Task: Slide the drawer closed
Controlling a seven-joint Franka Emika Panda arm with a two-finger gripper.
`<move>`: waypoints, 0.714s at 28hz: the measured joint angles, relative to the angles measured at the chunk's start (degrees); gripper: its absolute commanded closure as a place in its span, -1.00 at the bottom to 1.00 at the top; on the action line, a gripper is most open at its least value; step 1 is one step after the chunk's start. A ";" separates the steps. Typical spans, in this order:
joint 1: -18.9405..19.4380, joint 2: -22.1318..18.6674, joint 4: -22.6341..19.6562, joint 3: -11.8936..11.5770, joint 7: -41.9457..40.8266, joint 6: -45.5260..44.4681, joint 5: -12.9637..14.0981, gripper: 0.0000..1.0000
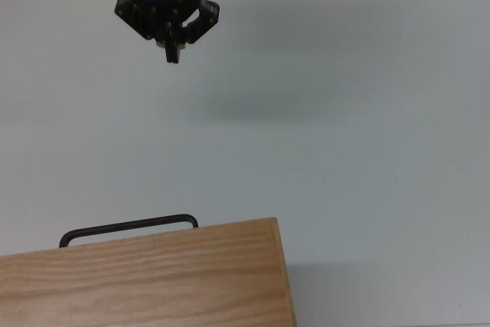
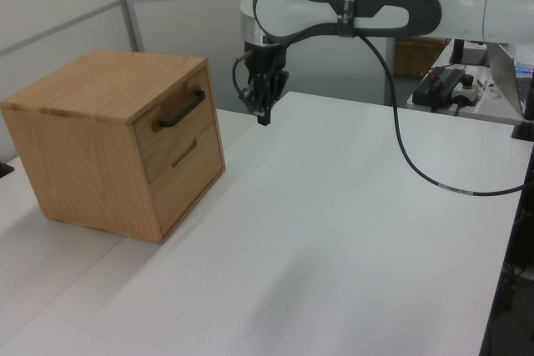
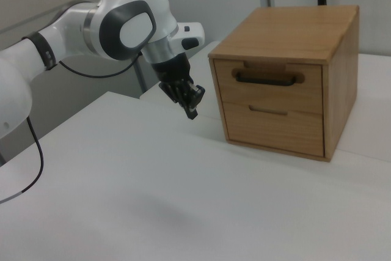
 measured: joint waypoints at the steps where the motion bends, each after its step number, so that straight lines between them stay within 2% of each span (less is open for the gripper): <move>1: 0.01 -0.15 -0.01 0.00 -0.01 -0.70 0.00 0.31; 2: 0.01 -0.30 -0.01 0.00 -0.01 -1.14 0.00 -0.99; 20: -0.05 -1.72 0.00 0.00 0.03 -2.73 0.00 -1.00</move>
